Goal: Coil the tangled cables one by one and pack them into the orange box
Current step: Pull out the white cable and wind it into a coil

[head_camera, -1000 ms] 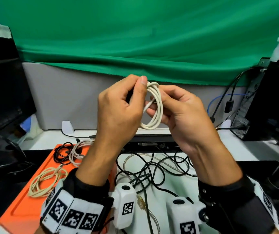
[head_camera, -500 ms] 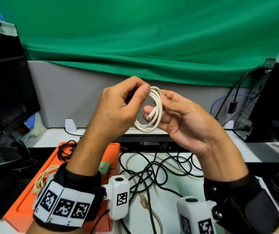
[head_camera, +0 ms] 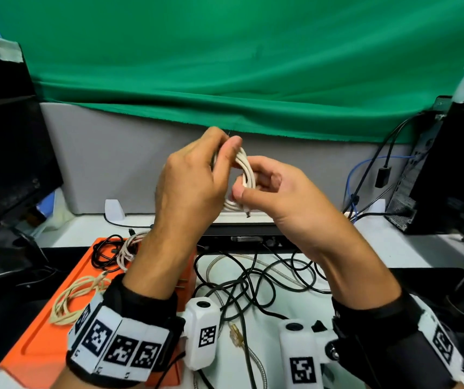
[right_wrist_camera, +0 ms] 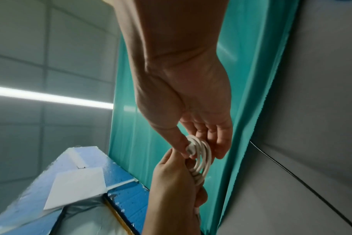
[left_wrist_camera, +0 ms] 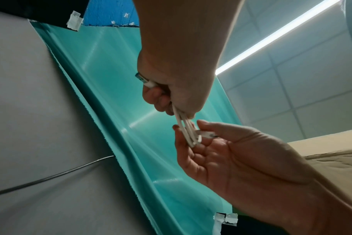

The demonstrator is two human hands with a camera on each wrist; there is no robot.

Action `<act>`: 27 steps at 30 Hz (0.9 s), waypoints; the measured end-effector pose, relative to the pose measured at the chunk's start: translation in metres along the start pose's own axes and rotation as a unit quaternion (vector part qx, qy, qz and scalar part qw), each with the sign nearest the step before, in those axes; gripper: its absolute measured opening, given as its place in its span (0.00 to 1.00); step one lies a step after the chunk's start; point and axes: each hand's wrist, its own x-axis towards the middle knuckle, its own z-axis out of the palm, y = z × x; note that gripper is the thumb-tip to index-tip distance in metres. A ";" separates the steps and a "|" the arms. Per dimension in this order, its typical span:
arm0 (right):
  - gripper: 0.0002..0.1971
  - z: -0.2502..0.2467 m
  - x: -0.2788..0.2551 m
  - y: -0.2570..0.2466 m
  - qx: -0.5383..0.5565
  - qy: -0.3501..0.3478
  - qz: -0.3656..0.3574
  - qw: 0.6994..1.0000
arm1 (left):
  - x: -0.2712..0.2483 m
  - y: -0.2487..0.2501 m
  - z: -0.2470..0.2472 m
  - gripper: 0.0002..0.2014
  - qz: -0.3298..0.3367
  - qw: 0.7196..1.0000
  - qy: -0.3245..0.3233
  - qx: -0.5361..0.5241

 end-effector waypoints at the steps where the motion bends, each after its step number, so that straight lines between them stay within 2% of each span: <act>1: 0.15 0.001 0.000 0.001 -0.045 0.005 -0.011 0.999 | 0.000 0.000 0.000 0.15 -0.010 1.000 0.013 0.009; 4: 0.16 0.005 -0.002 0.004 -0.210 0.020 -0.048 0.976 | -0.001 0.000 0.003 0.17 -0.059 0.998 0.032 0.021; 7: 0.19 0.004 -0.003 0.004 -0.290 0.022 -0.051 0.955 | 0.001 -0.003 0.003 0.15 -0.083 0.996 0.006 -0.034; 9: 0.24 0.003 -0.005 0.001 -0.312 0.015 -0.052 0.949 | 0.002 -0.003 -0.003 0.09 -0.059 0.992 -0.046 -0.101; 11: 0.21 0.000 -0.006 -0.002 -0.302 -0.003 -0.056 0.952 | 0.003 -0.001 -0.009 0.08 -0.023 0.988 -0.092 -0.119; 12: 0.17 -0.002 -0.006 -0.003 -0.288 -0.021 -0.053 0.956 | 0.004 -0.002 -0.010 0.09 -0.014 0.989 -0.095 -0.109; 14: 0.14 -0.007 -0.007 -0.006 -0.249 -0.068 -0.045 0.965 | 0.004 -0.005 -0.010 0.16 -0.005 0.997 -0.061 -0.055; 17: 0.21 -0.023 -0.014 -0.013 -0.211 -0.114 -0.040 0.970 | 0.002 -0.006 -0.007 0.30 -0.025 0.999 0.015 0.028; 19: 0.22 -0.034 -0.017 -0.016 -0.229 -0.117 -0.045 0.965 | 0.001 -0.003 -0.002 0.34 -0.057 0.998 0.024 0.027; 21: 0.20 -0.040 -0.016 -0.013 -0.241 -0.099 -0.045 0.964 | 0.002 -0.001 0.000 0.34 -0.090 0.995 -0.013 -0.029; 22: 0.18 -0.043 -0.014 -0.010 -0.242 -0.083 -0.044 0.966 | 0.003 -0.001 -0.001 0.33 -0.109 0.989 -0.054 -0.080; 23: 0.17 -0.046 -0.012 -0.008 -0.239 -0.062 -0.047 0.968 | 0.005 -0.001 -0.005 0.30 -0.135 0.975 -0.107 -0.142; 25: 0.15 -0.054 -0.009 -0.005 -0.211 -0.013 -0.058 0.976 | 0.008 -0.002 -0.017 0.19 -0.180 0.923 -0.212 -0.267; 27: 0.13 -0.061 -0.007 -0.005 -0.153 0.023 -0.064 0.986 | 0.010 -0.005 -0.028 0.09 -0.182 0.892 -0.283 -0.303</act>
